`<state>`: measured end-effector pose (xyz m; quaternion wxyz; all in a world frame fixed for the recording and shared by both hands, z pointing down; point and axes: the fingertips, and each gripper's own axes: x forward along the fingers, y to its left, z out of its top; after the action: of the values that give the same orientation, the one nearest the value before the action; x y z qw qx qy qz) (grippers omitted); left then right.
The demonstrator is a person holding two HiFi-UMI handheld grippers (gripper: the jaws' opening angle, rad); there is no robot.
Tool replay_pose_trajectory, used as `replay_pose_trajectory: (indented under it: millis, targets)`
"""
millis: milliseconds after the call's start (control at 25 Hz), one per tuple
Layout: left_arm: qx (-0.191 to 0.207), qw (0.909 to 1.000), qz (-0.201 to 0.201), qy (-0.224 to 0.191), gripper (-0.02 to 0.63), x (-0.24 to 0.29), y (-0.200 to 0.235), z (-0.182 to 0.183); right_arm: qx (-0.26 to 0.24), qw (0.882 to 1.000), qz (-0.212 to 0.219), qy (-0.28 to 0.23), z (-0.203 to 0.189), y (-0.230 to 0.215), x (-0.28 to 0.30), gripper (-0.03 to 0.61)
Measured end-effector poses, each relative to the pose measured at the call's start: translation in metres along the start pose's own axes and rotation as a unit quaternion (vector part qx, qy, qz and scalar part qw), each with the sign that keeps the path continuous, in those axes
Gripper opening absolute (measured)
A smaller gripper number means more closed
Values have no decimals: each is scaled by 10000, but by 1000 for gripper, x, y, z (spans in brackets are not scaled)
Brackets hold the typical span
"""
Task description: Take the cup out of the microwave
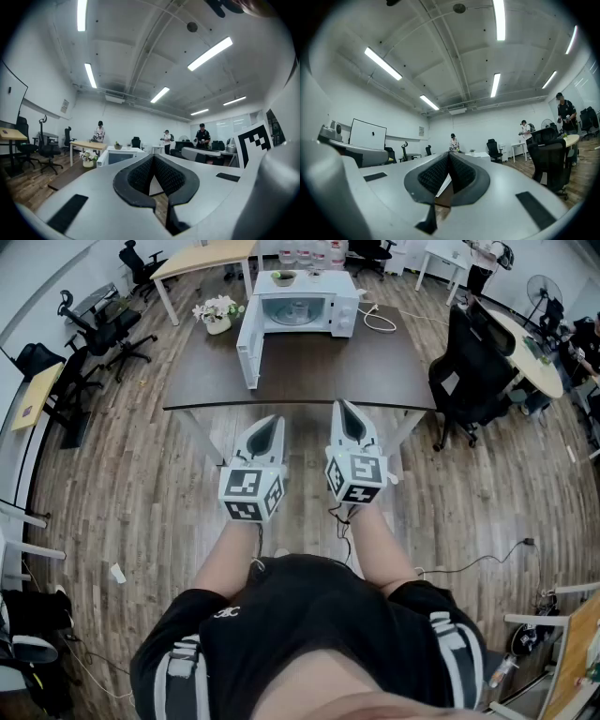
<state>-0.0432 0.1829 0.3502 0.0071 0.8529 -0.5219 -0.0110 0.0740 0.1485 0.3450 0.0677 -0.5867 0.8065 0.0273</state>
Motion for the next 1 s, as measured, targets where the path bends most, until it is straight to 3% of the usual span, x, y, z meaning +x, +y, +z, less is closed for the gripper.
replay_pose_trajectory:
  millis: [600,1000]
  targets:
    - [25,9998,-165,-56,0,26,41,4,72,10000,14,36,-14,19,45,0]
    - [-29,9991,-406,-87,0,44,93,1,66,9995,-285,74,-25,40,84,0]
